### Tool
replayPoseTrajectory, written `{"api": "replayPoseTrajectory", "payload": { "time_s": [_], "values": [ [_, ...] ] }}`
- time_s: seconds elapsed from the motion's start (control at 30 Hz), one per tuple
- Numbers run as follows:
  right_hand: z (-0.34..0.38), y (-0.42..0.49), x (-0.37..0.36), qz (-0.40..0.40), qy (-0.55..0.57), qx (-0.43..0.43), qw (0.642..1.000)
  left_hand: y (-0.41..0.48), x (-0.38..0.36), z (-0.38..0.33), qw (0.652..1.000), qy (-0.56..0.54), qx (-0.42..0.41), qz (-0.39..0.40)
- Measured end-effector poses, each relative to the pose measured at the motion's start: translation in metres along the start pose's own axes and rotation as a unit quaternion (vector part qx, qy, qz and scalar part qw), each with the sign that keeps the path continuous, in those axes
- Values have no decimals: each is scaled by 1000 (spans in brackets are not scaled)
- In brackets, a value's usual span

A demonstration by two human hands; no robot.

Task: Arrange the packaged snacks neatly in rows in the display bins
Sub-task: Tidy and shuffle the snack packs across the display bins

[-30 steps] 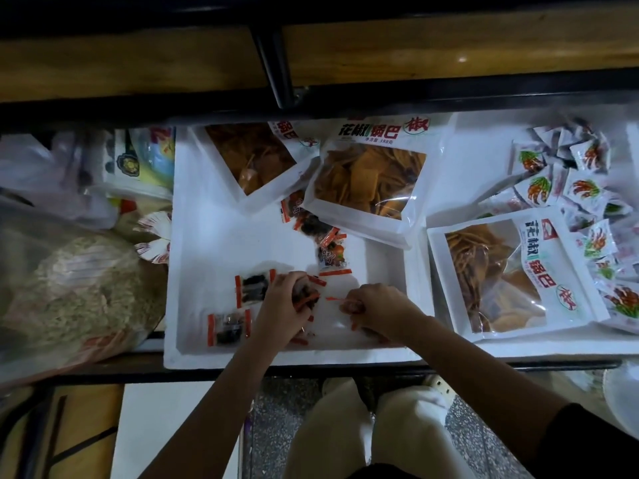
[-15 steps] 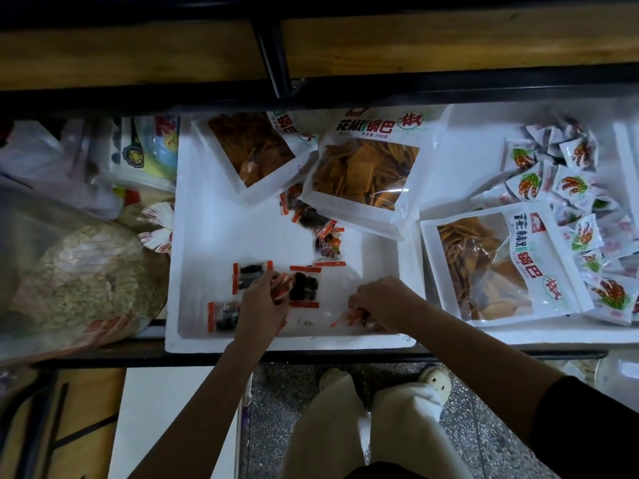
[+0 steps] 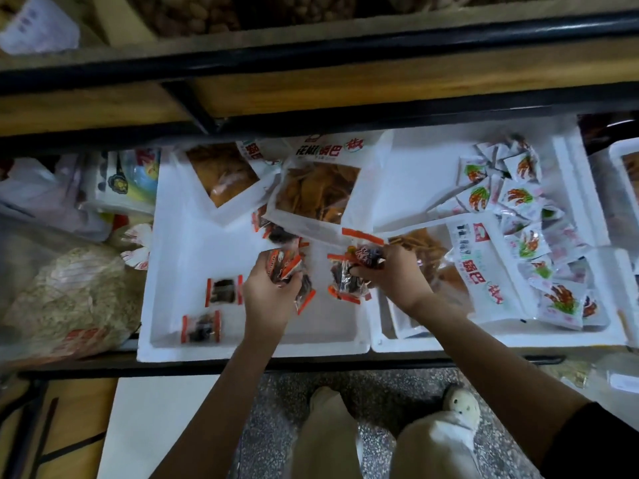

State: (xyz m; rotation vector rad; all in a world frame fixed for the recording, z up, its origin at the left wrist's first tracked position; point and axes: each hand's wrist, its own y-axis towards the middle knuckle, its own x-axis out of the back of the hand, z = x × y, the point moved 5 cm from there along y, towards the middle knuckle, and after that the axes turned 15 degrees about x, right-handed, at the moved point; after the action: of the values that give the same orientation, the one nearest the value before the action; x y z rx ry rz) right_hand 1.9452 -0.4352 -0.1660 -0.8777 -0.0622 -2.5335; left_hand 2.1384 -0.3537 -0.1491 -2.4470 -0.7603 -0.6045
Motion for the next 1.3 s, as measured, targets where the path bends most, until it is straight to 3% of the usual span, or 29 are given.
{"api": "replayPoseTrajectory", "payload": {
  "time_s": [0.33, 0.7, 0.9, 1.07, 1.2, 1.3],
  "values": [
    [-111, -76, 196, -138, 51, -28, 989, -94, -188, -131, 996, -30, -48, 64],
    [-260, -185, 366, -297, 36, -130, 945, -205, -404, -204, 970, 16, -105, 218],
    [-323, -215, 388, -251, -12, -207, 946, -228, -484, -210, 944, 108, -98, 294],
    [-348, -208, 371, -169, 62, -247, 952, -230, -515, -190, 919, 207, -122, 313],
    [-342, -205, 362, -95, -17, -238, 967, -234, -510, -182, 888, 276, -228, 289],
    [-318, -205, 359, -160, -125, -157, 967, -234, -487, -181, 880, 283, -299, 237]
  ]
}}
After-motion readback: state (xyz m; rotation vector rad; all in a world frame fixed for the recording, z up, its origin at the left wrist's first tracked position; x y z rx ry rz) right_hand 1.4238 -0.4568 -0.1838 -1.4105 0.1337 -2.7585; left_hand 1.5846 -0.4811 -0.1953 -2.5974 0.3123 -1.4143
